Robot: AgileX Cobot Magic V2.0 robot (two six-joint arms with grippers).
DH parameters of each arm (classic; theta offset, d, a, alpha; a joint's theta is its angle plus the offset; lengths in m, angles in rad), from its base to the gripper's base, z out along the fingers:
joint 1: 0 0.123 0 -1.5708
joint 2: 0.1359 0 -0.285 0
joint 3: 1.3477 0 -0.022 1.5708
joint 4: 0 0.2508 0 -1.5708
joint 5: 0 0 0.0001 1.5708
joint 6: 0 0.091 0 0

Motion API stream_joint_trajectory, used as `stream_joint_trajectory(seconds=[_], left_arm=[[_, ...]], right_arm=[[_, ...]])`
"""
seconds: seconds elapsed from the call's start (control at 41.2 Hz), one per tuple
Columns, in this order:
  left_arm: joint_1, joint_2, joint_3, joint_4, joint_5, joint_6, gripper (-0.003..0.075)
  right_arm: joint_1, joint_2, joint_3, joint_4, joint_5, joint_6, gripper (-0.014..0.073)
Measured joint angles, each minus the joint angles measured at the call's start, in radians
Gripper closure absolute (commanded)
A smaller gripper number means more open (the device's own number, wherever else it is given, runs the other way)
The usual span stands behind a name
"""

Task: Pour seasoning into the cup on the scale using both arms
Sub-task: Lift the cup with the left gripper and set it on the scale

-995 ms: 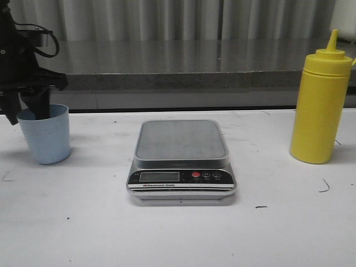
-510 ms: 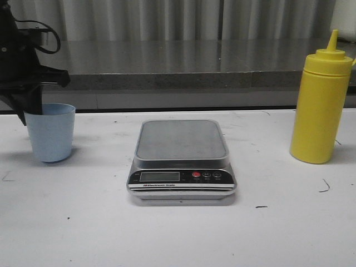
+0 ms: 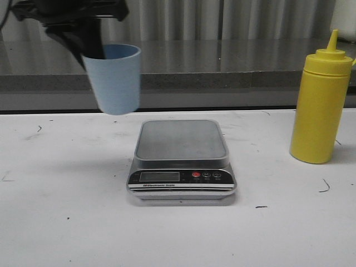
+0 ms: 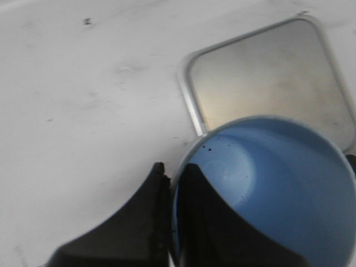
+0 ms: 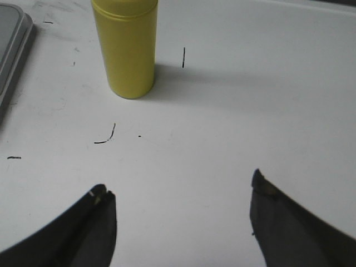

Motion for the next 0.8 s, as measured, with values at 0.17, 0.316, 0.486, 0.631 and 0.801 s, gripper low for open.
stream_joint_trajectory(seconds=[0.17,0.316,0.486,0.631,0.801], left_arm=[[-0.074,0.063,-0.024,-0.001,-0.036,-0.045,0.0741],[-0.079,0.147,-0.104,-0.001,-0.036,-0.101,0.0741],[-0.079,0.232,-0.198,0.001,-0.036,-0.133,0.0741],[-0.079,0.283,-0.249,0.001,-0.027,-0.139,0.0741],[-0.079,0.310,-0.261,0.004,-0.007,-0.140,0.0740]], right_arm=[[0.000,0.000,0.000,0.000,0.001,0.000,0.0064],[0.000,0.000,0.000,0.000,0.001,0.000,0.0064],[0.000,0.000,0.000,0.000,0.001,0.000,0.0064],[0.000,0.000,0.000,0.000,0.001,0.000,0.0064],[0.000,0.000,0.000,0.000,0.001,0.000,0.0064]])
